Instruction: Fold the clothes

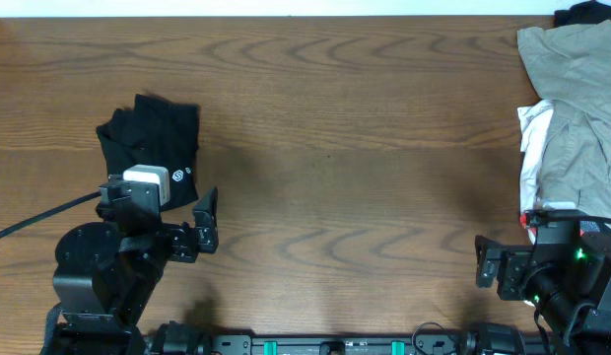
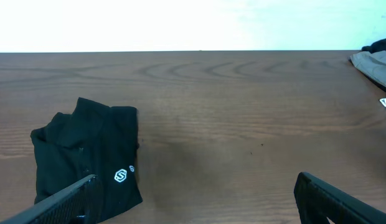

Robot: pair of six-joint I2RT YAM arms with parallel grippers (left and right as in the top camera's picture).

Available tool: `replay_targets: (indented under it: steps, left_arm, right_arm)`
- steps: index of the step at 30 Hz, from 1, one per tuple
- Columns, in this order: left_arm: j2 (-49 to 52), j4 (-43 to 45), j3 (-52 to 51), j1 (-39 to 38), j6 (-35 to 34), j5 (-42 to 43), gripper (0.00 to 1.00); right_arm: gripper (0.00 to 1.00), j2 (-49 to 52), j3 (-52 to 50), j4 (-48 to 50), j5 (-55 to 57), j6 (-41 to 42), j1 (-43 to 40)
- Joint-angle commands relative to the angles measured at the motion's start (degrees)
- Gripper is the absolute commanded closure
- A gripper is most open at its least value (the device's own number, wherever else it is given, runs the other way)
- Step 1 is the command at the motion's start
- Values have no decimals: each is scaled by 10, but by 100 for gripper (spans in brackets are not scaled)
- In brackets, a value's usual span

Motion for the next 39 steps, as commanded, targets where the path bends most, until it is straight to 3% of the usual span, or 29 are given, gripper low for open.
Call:
replay_targets:
  steps: [1, 8, 24, 35, 39]
  left_arm:
    - [-1, 2, -3, 1, 8, -5, 2]
    - [-1, 2, -3, 1, 8, -5, 2]
    - [-1, 2, -3, 1, 8, -5, 2]
    - [-1, 2, -3, 1, 8, -5, 2]
    - [-1, 2, -3, 1, 8, -5, 2]
  right_arm:
    - [1, -9, -5, 14, 2, -2, 6]
    - [1, -76, -60, 162, -5, -3, 6]
    - [1, -293, -400, 642, -10, -4, 52]
    - [1, -336, -567, 807, 6, -8, 55]
    - [1, -336, -595, 791, 16, -8, 56]
